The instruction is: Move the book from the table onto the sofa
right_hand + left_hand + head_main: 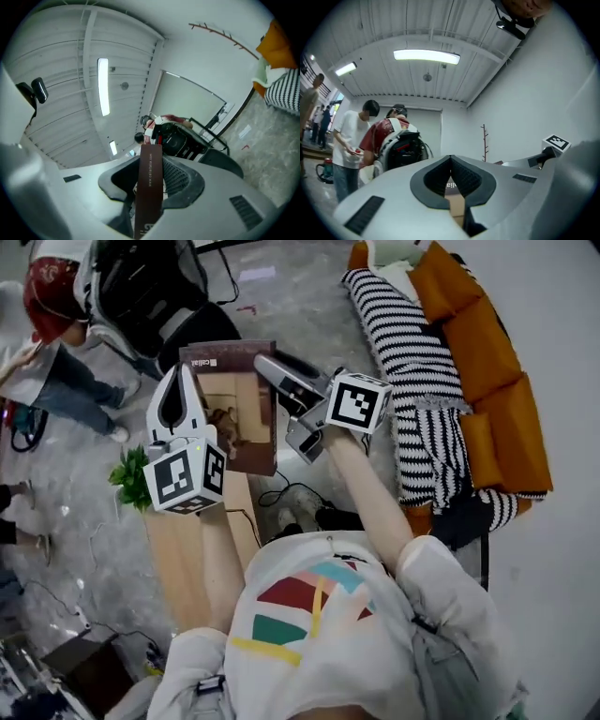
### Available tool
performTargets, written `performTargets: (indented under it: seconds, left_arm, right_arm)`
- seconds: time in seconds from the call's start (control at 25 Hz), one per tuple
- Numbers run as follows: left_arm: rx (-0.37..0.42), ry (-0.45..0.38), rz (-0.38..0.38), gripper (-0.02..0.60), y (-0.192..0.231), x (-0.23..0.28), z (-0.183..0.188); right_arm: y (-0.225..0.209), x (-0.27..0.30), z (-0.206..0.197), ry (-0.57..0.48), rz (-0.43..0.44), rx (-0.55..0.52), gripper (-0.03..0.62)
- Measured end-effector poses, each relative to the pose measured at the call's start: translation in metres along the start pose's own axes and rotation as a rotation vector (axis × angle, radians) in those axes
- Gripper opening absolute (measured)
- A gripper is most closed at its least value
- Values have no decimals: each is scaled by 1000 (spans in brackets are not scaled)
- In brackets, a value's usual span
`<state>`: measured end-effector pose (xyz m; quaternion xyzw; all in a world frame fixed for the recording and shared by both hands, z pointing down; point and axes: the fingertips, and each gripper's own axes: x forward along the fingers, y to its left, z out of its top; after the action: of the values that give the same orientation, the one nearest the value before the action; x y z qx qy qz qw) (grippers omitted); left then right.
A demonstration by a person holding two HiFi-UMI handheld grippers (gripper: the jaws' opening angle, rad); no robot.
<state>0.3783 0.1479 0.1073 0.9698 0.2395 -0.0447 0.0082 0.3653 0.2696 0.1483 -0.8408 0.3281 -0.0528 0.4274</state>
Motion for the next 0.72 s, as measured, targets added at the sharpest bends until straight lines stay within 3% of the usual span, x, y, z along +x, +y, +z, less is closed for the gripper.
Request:
performTargets:
  seconds: [0.16, 0.32, 0.6, 0.72]
  left_arm:
    - [-18, 2, -167, 6, -68, 39, -7]
    - [-27, 20, -351, 6, -167, 66, -17]
    - [-80, 43, -416, 8, -188, 75, -48]
    - [-70, 60, -420, 6, -247, 102, -58]
  right_arm:
    - [-29, -71, 41, -137, -128, -28, 155]
    - [-59, -173, 82, -281, -292, -42, 155]
    - [-87, -211, 85, -344, -391, -34, 155]
    - [-118, -255, 117, -352, -389, -21, 155]
